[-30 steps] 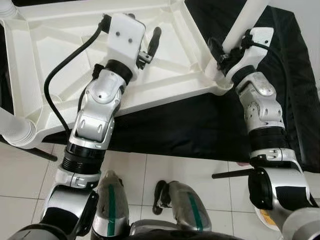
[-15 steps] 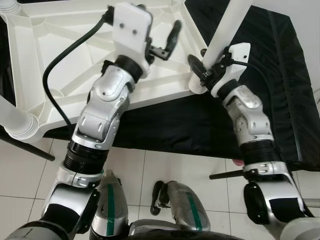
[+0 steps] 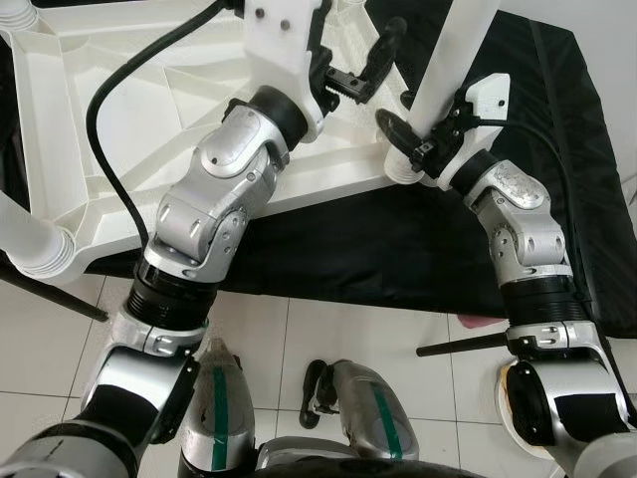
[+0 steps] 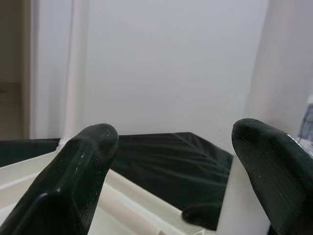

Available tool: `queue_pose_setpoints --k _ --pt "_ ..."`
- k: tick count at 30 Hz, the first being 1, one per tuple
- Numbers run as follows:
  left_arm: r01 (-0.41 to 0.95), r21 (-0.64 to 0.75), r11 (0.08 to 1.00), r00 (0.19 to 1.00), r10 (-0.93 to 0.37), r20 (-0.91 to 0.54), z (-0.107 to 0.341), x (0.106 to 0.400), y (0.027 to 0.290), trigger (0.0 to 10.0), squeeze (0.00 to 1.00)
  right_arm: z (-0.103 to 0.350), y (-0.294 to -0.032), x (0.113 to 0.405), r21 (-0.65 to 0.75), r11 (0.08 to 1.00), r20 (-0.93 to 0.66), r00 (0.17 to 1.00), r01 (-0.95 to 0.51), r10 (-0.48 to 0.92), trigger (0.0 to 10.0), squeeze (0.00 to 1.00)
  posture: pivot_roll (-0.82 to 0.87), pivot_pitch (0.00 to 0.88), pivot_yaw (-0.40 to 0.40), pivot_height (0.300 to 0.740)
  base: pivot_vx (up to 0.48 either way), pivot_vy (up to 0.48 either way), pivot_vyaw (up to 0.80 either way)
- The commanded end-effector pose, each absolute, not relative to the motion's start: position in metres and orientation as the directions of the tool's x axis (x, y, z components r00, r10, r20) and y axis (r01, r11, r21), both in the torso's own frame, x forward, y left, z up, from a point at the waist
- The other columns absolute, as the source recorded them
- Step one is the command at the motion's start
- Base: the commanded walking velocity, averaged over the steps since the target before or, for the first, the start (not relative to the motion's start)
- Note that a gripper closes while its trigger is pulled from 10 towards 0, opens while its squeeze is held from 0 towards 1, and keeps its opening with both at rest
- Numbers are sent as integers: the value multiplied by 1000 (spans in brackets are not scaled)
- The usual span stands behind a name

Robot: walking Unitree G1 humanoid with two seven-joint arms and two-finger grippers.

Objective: Building children table

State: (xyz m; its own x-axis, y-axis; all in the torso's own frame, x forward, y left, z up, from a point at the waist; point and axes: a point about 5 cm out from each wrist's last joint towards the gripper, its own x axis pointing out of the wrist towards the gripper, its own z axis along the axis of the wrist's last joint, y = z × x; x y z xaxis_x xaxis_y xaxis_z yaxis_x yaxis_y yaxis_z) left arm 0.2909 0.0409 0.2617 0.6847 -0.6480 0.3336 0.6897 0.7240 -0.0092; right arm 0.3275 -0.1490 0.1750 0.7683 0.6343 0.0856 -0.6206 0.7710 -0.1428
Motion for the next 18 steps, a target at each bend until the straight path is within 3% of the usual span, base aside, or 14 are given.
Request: queue_pose_setpoints --k 1,6,18 --pt "950 155 270 216 -931 296 266 267 21 10000 0 179 -154 327 -166 764 77 764 -624 641 10000 0 125 2 -139 740 0 0 0" --pt "967 192 166 105 -950 294 278 265 20 10000 0 185 -151 331 -178 741 77 742 -648 667 10000 0 128 0 -144 740 0 0 0" --pt "969 236 76 20 -973 230 280 263 17 10000 0 192 -155 340 -185 735 70 737 -653 672 10000 0 136 0 -154 740 0 0 0"
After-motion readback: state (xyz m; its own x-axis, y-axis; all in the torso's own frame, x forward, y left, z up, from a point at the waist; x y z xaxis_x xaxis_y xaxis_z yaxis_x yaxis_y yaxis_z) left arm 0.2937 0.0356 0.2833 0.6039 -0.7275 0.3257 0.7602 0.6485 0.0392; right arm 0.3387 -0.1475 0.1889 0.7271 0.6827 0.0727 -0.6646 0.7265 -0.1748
